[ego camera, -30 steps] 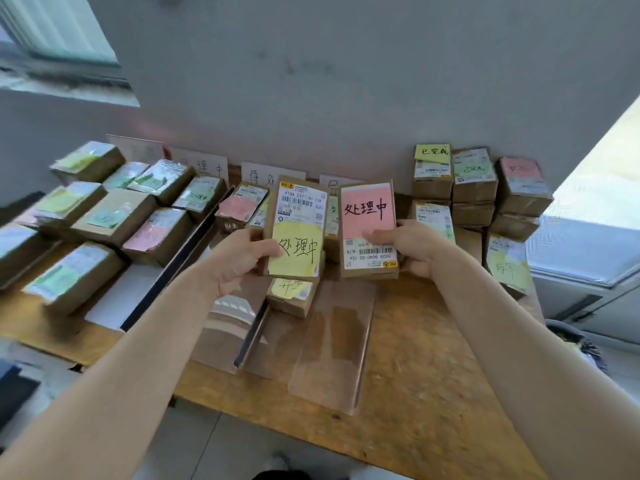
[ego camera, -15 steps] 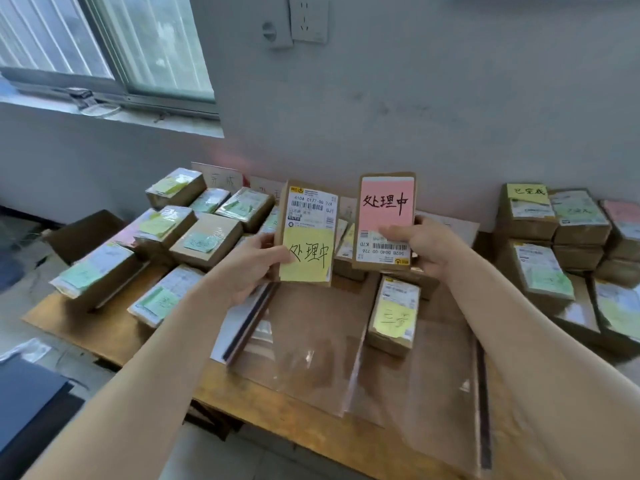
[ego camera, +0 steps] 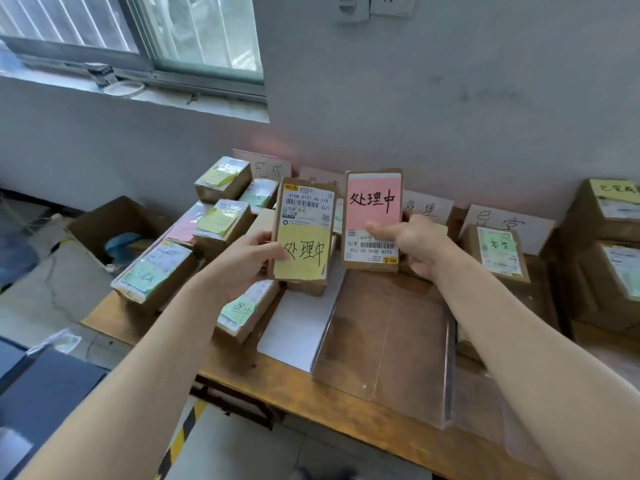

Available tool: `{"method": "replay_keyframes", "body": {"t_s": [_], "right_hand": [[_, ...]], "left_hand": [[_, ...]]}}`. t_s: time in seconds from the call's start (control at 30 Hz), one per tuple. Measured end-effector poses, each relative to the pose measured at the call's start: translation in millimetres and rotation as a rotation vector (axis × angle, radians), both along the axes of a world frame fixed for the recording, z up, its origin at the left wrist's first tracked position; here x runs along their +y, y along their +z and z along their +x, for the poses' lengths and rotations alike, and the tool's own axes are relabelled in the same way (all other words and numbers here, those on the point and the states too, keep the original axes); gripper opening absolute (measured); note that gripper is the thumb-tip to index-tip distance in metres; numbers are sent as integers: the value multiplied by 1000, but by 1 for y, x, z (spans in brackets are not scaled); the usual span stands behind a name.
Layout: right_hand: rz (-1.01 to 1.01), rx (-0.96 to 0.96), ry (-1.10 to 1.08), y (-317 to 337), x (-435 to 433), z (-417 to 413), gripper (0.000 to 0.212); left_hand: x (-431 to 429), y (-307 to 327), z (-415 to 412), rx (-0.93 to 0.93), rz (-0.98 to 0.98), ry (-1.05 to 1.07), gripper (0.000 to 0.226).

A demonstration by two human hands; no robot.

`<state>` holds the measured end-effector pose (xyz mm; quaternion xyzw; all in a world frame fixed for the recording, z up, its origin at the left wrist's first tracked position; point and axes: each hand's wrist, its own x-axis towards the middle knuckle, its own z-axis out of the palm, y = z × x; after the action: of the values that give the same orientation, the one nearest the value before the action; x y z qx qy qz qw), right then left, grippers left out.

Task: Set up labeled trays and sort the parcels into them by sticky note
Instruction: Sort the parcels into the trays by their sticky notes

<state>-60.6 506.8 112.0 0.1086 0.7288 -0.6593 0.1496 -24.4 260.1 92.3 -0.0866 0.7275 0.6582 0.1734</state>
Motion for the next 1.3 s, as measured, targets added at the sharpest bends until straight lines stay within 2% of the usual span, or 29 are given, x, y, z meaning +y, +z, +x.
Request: {"method": "replay_keyframes", "body": {"t_s": [0.1,0.23,0.33,0.43,0.67,0.8,1.0,1.17,1.3], "right_hand": [[-3,-8,30,-3,-14,-7,33],[-1,-35,107,-13,-30,-17,43],[48,-38,172,-25,-35,-18,28],[79,-42,181,-34,-39,-18,26],[104,-99,110,-46,-72,-7,26],[108,-214,59,-64,-109,13,29],[125,-404,-38,-97,-148,43,19],[173,-528,-98,-127,-167,58,24],[130,-540,-147,-139,-174,59,28]], "left_hand": [[-10,-4,4,-7,9,47,27],[-29,-7,8,-3,34,91,32],[-40,-12,9,-9,54,128,32],[-48,-17,7,-13,79,152,24],[-90,-19,-3,-30,75,116,26],[-123,-27,-5,-59,57,87,20],[-161,-47,-9,-138,32,-17,32],[-181,-59,-8,-195,10,-79,38],[-187,-62,-2,-221,-24,-109,31]]}}
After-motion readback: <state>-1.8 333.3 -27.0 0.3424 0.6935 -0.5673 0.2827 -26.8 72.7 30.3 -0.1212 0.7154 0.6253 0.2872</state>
